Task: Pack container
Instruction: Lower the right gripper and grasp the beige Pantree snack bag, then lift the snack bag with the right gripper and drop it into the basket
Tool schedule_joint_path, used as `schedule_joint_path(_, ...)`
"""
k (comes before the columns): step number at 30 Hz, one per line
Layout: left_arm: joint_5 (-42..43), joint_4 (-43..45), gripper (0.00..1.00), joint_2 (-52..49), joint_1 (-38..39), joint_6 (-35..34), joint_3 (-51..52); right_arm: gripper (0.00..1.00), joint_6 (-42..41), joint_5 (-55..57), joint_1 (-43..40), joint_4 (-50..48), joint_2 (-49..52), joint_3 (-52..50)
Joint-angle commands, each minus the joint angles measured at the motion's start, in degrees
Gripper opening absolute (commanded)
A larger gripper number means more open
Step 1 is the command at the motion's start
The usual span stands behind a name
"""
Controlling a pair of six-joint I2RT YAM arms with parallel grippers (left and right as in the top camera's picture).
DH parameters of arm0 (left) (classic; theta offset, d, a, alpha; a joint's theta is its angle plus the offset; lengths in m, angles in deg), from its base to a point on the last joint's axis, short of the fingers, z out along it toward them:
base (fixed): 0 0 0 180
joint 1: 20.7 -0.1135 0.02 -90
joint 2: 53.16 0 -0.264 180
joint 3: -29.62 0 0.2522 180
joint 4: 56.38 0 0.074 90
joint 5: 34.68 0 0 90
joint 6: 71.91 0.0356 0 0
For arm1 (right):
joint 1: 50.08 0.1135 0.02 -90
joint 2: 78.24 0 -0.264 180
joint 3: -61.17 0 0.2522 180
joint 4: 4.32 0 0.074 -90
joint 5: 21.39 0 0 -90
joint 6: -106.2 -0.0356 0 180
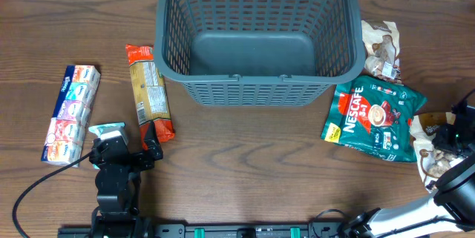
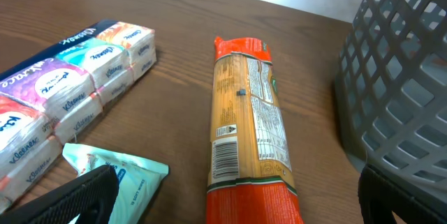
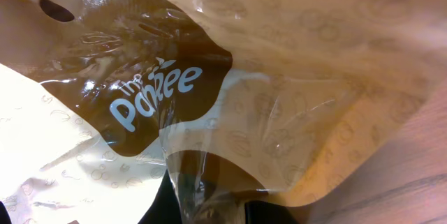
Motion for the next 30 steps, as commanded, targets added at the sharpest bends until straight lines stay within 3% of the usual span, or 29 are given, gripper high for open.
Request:
schedule_joint_path(1, -0.7, 0.15, 0.98, -0.26, 0.17, -0.94, 1.07, 0.01, -4.02, -0.74, -0.07, 0.2, 1.33, -1.62)
schedule_joint_path(9, -0.7, 0.13, 0.99, -0.26, 0.17, -0.92, 1.07, 0.01, -10.01, -4.24, 0.28, 0.87, -3.32, 1.25)
schedule_joint_path(21, -0.7, 0.09, 0.99, -0.28, 0.17, -0.94, 1.07, 0.01, -13.0, -4.5, 5.35, 0.85, -23.47, 7.3)
schedule_joint_path(30, -0.24, 0.09, 0.99, -0.26, 0.17, -0.94, 1.07, 0.01, -12.92, -5.22, 18.49, 0.26, -34.14, 13.49)
